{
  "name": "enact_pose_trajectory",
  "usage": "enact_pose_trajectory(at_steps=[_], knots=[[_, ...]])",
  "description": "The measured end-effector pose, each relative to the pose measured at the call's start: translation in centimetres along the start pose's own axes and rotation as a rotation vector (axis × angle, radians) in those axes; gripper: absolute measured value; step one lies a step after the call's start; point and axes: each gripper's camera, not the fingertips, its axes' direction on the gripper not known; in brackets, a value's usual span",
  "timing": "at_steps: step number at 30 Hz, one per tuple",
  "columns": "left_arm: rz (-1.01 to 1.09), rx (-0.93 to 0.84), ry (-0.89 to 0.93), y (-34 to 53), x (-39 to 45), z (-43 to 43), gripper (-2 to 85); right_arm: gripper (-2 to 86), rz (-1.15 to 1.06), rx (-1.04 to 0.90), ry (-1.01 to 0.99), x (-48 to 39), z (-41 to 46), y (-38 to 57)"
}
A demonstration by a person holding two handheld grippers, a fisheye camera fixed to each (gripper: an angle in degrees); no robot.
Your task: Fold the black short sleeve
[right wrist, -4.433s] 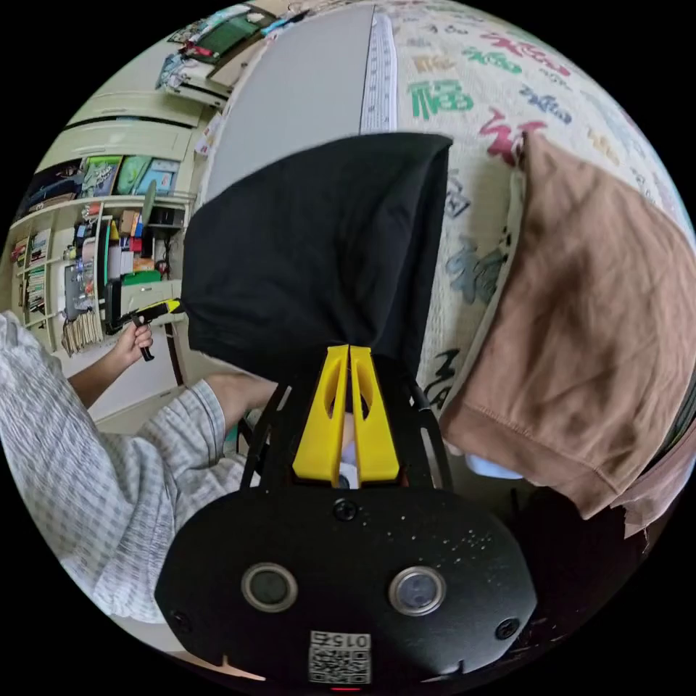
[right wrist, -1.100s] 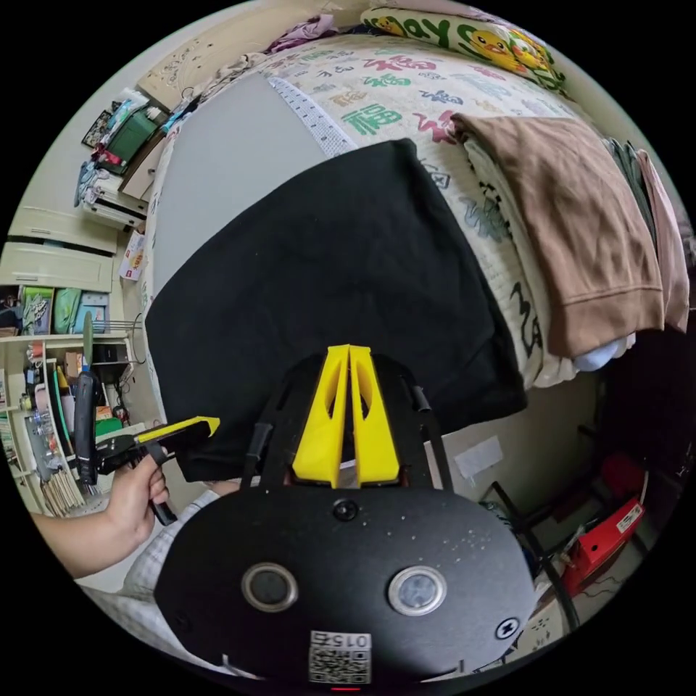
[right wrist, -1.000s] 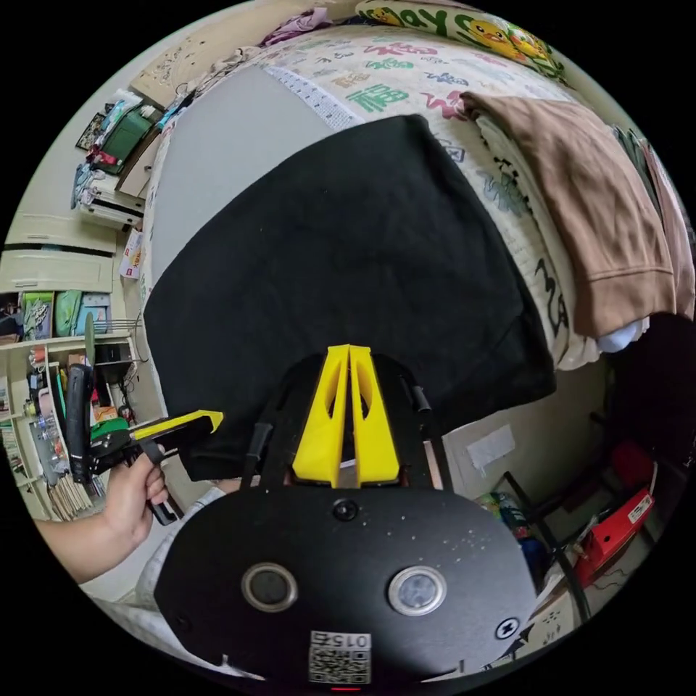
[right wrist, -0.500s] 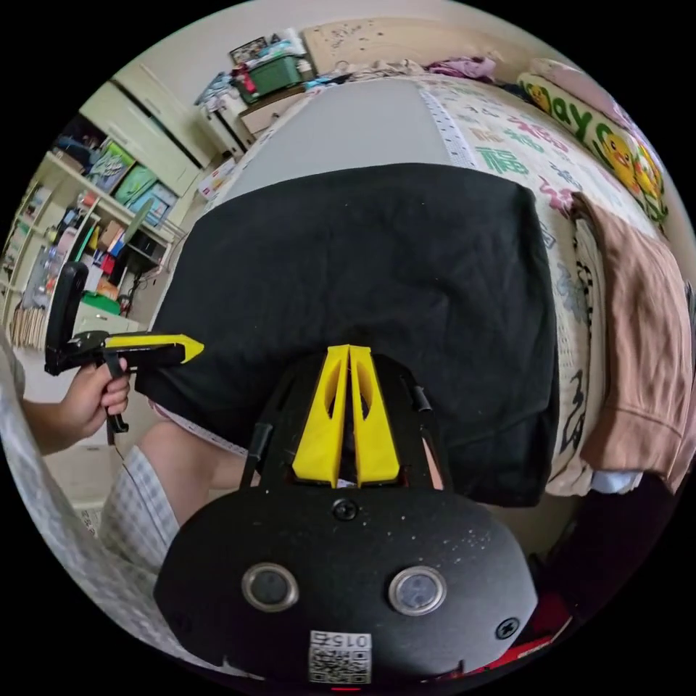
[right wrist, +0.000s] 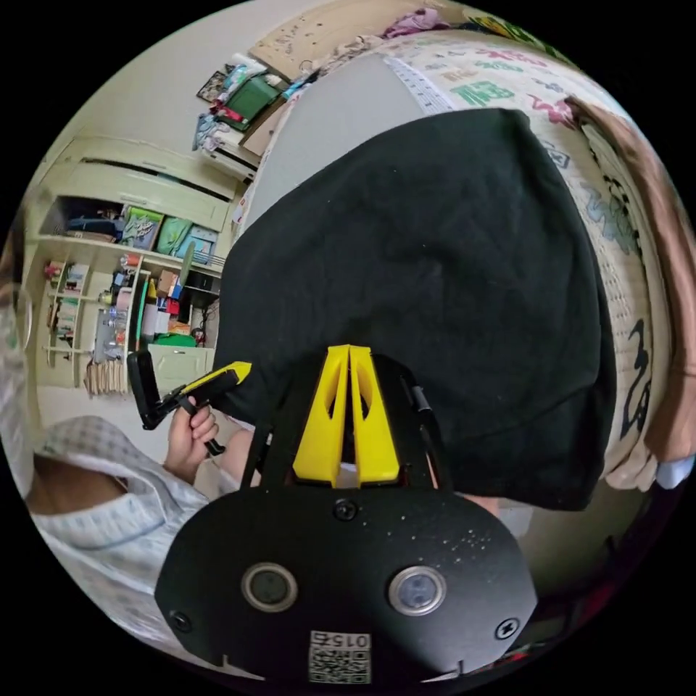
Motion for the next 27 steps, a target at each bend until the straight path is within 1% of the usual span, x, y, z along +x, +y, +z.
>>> enact_pose_trajectory(at_steps=[2, 3, 5, 6, 7, 8, 10, 12, 14, 15, 16, 18, 19, 20, 22, 23, 25, 27], knots=[[-0.081, 0.035, 0.056, 2.2, -0.7, -0.9, -0.7, -0.5, 0.041, -0.074, -0.061, -0.1, -0.2, 0.8], [-0.083, 0.060, 0.086, 2.6, -0.3, -1.4, -0.7, -0.5, 0.038, -0.073, -0.074, -0.2, -0.4, 1.2], [-0.043, 0.222, 0.206, 4.2, 2.7, -3.9, -0.7, -0.5, 0.008, -0.029, -0.085, -1.2, -1.3, 3.3], [-0.038, 0.274, 0.235, 4.6, 3.7, -4.5, -0.6, -0.5, 0.002, -0.019, -0.084, -1.4, -1.5, 3.8], [-0.049, 0.364, 0.279, 5.3, 5.5, -5.5, -0.6, -0.5, -0.003, -0.007, -0.084, -1.7, -1.8, 4.8], [-0.114, 0.407, 0.317, 5.7, 6.9, -6.1, -0.6, -0.5, 0.002, 0.009, -0.093, -1.7, -1.9, 5.8], [-0.180, 0.405, 0.336, 5.8, 8.6, -6.6, -0.7, -0.5, 0.039, 0.034, -0.118, -1.1, -1.8, 7.3], [-0.200, 0.406, 0.383, 6.0, 9.5, -7.1, -0.8, -0.5, 0.094, 0.037, -0.156, -0.2, -1.4, 8.4], [-0.149, 0.448, 0.475, 6.5, 10.5, -7.9, -0.9, -0.5, 0.124, 0.023, -0.179, 0.8, -1.3, 9.2], [-0.123, 0.453, 0.485, 6.6, 10.8, -7.9, -0.9, -0.5, 0.126, 0.021, -0.173, 1.0, -1.4, 9.4], [-0.084, 0.439, 0.494, 6.7, 11.3, -7.7, -0.9, -0.5, 0.136, 0.022, -0.158, 1.3, -1.7, 9.7], [-0.084, 0.354, 0.505, 6.7, 11.9, -7.0, -0.9, -0.5, 0.175, 0.028, -0.172, 1.7, -2.4, 10.3], [-0.094, 0.294, 0.525, 6.9, 12.4, -7.1, -0.9, -0.5, 0.210, 0.031, -0.212, 1.9, -3.0, 10.8], [-0.068, 0.292, 0.547, 7.7, 13.1, -8.0, -0.9, -0.5, 0.228, 0.039, -0.253, 1.8, -3.8, 11.5], [-0.016, 0.362, 0.549, 10.0, 14.5, -10.5, -0.9, -0.5, 0.208, 0.076, -0.255, 1.0, -5.4, 12.9], [0.015, 0.415, 0.536, 11.8, 15.5, -12.2, -0.9, -0.5, 0.167, 0.105, -0.215, 0.2, -6.4, 14.0], [0.057, 0.466, 0.534, 14.8, 16.9, -14.1, -0.9, -0.5, 0.112, 0.141, -0.148, -0.7, -7.6, 15.8], [0.122, 0.483, 0.565, 18.0, 18.4, -15.2, -0.9, -0.5, 0.071, 0.180, -0.121, -0.9, -8.2, 17.9]])
